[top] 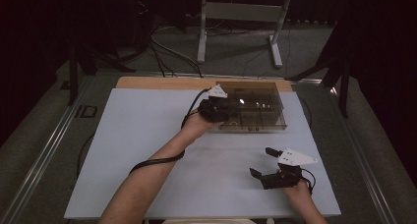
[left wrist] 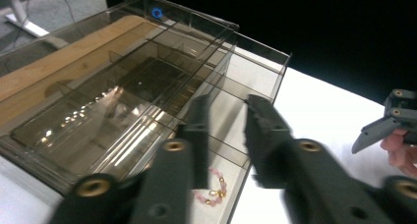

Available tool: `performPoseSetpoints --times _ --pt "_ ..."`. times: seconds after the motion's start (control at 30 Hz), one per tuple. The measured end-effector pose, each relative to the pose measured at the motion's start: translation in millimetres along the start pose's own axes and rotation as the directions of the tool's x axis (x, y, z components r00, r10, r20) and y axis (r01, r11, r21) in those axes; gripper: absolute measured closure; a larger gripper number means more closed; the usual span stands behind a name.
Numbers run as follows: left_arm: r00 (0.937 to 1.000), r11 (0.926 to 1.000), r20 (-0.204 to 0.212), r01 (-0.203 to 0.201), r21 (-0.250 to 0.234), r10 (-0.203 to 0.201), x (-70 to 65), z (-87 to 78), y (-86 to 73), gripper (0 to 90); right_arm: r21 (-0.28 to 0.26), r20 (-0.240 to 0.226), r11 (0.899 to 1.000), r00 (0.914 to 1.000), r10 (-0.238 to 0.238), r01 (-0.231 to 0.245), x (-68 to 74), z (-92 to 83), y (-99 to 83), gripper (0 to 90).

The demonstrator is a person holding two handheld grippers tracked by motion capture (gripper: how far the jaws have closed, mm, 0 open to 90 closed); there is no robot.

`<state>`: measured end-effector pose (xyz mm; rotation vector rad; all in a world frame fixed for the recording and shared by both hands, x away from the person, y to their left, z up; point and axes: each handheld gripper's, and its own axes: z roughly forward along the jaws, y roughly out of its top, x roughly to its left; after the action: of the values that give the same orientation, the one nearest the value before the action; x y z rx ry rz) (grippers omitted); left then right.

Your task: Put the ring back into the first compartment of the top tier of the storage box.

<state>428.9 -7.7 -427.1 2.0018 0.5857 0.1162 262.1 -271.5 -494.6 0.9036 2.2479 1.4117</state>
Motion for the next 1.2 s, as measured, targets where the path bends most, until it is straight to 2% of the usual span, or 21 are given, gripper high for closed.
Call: performPoseSetpoints --times 0.1,0.17,0.3,0.4,0.6,0.67,0.8,0.87,1.2 --pt "0.9998 0.9999 -0.017 0.004 -0.012 -0.005 -0.3 -4.1 0.0 61.4 0.000 -0.001 1.000 1.0000 -0.001 0.001 0.2 0.2 -0.1 4.3" --pt "0.9996 0.9997 -0.026 0.013 -0.019 -0.014 -0.6 -7.2 0.6 52.7 0.002 -0.001 1.000 1.0000 -0.003 0.003 0.0 0.3 -0.1 4.3" --pt "0.9992 0.9987 -0.025 0.031 -0.040 -0.032 -1.1 -13.3 1.7 43.9 0.004 -0.001 1.000 1.0000 -0.003 0.003 0.2 0.8 -0.1 4.3" --pt "0.9992 0.9985 -0.023 0.032 -0.044 -0.033 -1.3 -17.4 1.8 40.7 0.004 -0.001 1.000 1.0000 -0.005 0.005 0.3 1.2 -0.1 4.3" --pt "0.9973 0.9959 -0.019 0.069 -0.058 -0.071 1.7 -26.0 1.4 22.9 0.005 -0.001 1.000 1.0000 -0.005 0.005 0.4 1.4 -0.1 4.3" --pt "0.9965 0.9956 -0.043 0.069 -0.064 -0.071 2.2 -29.0 1.0 22.5 0.005 0.000 1.000 1.0000 -0.004 0.004 0.2 1.7 -0.2 4.3" --pt "0.9964 0.9946 -0.041 0.071 -0.075 -0.074 4.8 -35.1 -1.2 20.0 0.006 0.000 1.000 1.0000 -0.005 0.005 0.3 1.8 -0.2 4.3" --pt "0.9974 0.9960 -0.031 0.064 -0.062 -0.066 5.4 -36.6 -2.8 6.0 0.007 0.000 1.000 1.0000 -0.007 0.007 0.2 1.9 -0.2 4.3" --pt "0.9972 0.9968 -0.053 0.050 -0.063 -0.054 9.5 -50.4 -14.0 5.3 0.010 0.000 1.000 1.0000 -0.005 0.005 1.0 2.8 0.1 4.3"
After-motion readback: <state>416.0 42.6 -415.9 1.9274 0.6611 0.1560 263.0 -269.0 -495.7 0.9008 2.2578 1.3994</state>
